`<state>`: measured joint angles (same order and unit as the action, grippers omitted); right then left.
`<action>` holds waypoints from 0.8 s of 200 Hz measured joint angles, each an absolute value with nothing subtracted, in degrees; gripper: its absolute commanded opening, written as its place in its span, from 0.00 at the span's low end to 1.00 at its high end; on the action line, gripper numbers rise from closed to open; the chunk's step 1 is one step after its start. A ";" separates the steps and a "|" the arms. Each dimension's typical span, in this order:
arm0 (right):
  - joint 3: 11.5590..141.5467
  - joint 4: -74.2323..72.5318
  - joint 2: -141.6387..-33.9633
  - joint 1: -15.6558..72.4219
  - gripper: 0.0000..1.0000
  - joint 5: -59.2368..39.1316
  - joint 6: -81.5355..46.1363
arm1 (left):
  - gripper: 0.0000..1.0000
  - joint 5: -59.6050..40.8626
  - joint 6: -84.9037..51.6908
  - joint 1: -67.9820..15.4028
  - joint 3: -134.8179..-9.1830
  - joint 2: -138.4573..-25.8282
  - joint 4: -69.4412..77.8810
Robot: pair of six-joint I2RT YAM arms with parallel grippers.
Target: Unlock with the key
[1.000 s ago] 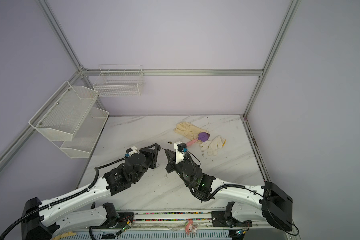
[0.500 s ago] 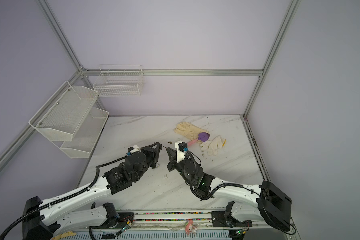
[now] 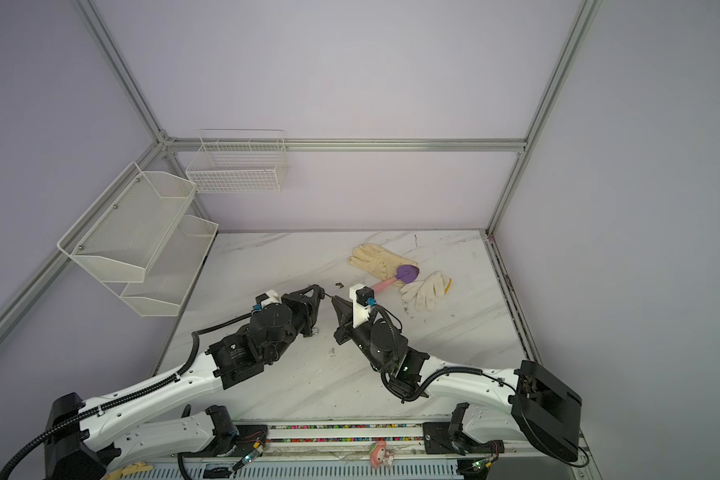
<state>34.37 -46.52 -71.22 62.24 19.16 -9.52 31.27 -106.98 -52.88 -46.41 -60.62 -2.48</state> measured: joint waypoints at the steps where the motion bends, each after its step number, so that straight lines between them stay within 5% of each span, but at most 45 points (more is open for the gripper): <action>1: 34.37 -46.59 -71.22 62.24 0.00 19.14 -9.50 | 0.01 31.27 -106.98 -52.88 -46.41 -60.64 -2.46; 160: 34.11 -49.12 -73.23 61.25 0.00 18.46 -7.49 | 0.00 30.02 -107.37 -52.64 -46.52 -61.93 -0.64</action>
